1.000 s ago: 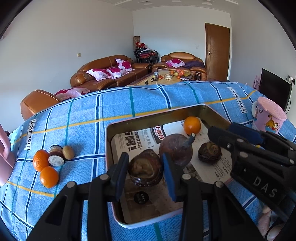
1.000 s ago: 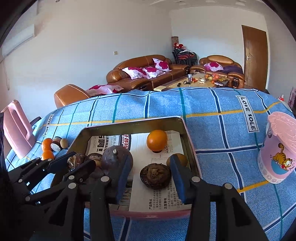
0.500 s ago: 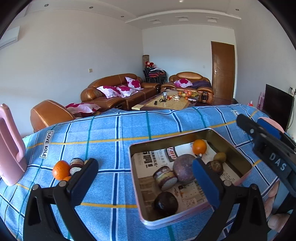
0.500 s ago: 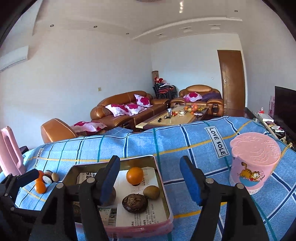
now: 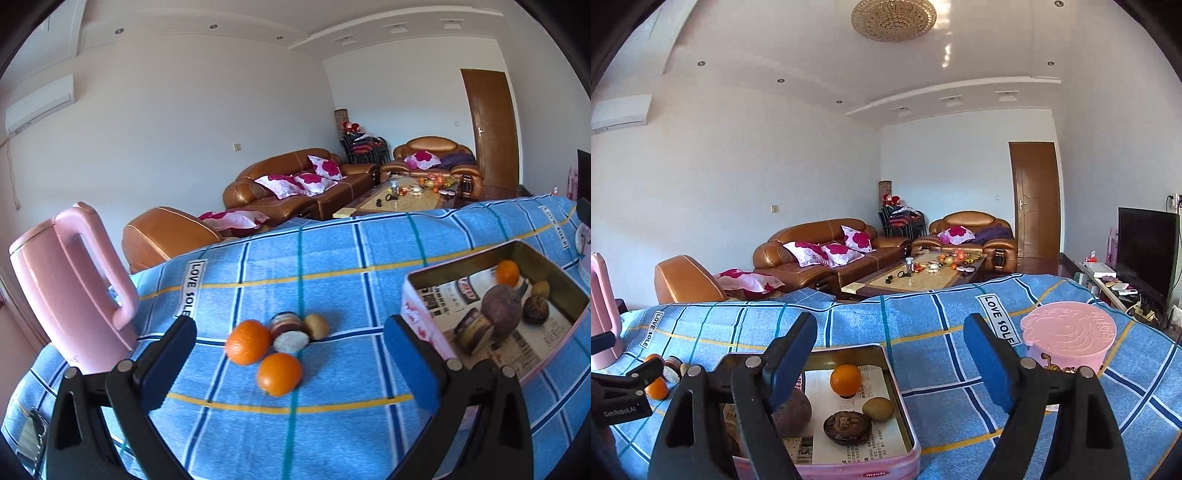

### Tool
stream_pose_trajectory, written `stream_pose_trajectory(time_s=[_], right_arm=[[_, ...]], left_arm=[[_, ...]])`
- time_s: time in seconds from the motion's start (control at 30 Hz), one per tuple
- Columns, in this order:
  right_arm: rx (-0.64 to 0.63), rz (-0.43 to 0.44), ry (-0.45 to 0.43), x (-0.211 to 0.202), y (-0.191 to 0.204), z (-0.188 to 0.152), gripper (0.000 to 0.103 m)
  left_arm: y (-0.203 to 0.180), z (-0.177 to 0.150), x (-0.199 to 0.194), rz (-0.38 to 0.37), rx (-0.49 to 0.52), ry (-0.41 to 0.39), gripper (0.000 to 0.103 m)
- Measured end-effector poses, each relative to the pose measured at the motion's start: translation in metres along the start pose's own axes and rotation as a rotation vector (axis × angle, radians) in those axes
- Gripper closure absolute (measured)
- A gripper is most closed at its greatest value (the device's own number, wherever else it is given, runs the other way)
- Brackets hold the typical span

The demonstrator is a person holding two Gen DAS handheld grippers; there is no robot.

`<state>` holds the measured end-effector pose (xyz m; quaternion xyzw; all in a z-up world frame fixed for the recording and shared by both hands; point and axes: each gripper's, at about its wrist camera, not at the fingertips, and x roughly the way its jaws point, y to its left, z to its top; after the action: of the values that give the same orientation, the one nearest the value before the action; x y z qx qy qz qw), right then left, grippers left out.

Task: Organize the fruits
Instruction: 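Move the open right tool back toward the loose oranges, then close the right tool around an orange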

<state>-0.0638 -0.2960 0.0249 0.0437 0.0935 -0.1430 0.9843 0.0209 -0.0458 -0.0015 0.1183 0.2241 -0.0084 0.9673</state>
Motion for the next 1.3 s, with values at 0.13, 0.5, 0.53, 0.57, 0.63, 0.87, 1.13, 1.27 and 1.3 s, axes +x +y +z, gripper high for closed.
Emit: stream_pose_trajectory(time_s=[0.13, 0.5, 0.53, 0.57, 0.63, 0.87, 1.13, 1.27, 1.3], right_arm=[[-0.008, -0.031, 0.008, -0.003, 0.003, -0.002, 0.020], [0.018, -0.037, 0.067, -0.010, 0.024, -0.009, 0.020], [0.017, -0.027, 0.071, -0.011, 0.030, -0.010, 0.020], [0.014, -0.016, 0.076, -0.011, 0.036, -0.010, 0.020], [0.010, 0.009, 0.087, -0.011, 0.050, -0.011, 0.020], [0.010, 0.107, 0.115, -0.010, 0.097, -0.016, 0.020], [-0.033, 0.201, 0.138, -0.008, 0.144, -0.020, 0.020], [-0.038, 0.258, 0.169, -0.002, 0.166, -0.021, 0.020], [-0.043, 0.277, 0.182, 0.000, 0.173, -0.023, 0.020]], left_arm=[[0.021, -0.006, 0.003, 0.019, -0.005, 0.005, 0.000], [0.047, -0.013, 0.009, 0.001, -0.077, 0.024, 0.000], [0.048, -0.014, 0.009, 0.002, -0.078, 0.022, 0.000], [0.049, -0.014, 0.008, 0.004, -0.078, 0.019, 0.000], [0.050, -0.013, 0.009, 0.013, -0.073, 0.014, 0.000], [0.069, -0.014, 0.018, 0.063, -0.060, 0.024, 0.000], [0.124, -0.021, 0.045, 0.190, -0.109, 0.090, 0.000], [0.143, -0.023, 0.051, 0.244, -0.113, 0.102, 0.000], [0.149, -0.025, 0.052, 0.254, -0.119, 0.107, 0.000]])
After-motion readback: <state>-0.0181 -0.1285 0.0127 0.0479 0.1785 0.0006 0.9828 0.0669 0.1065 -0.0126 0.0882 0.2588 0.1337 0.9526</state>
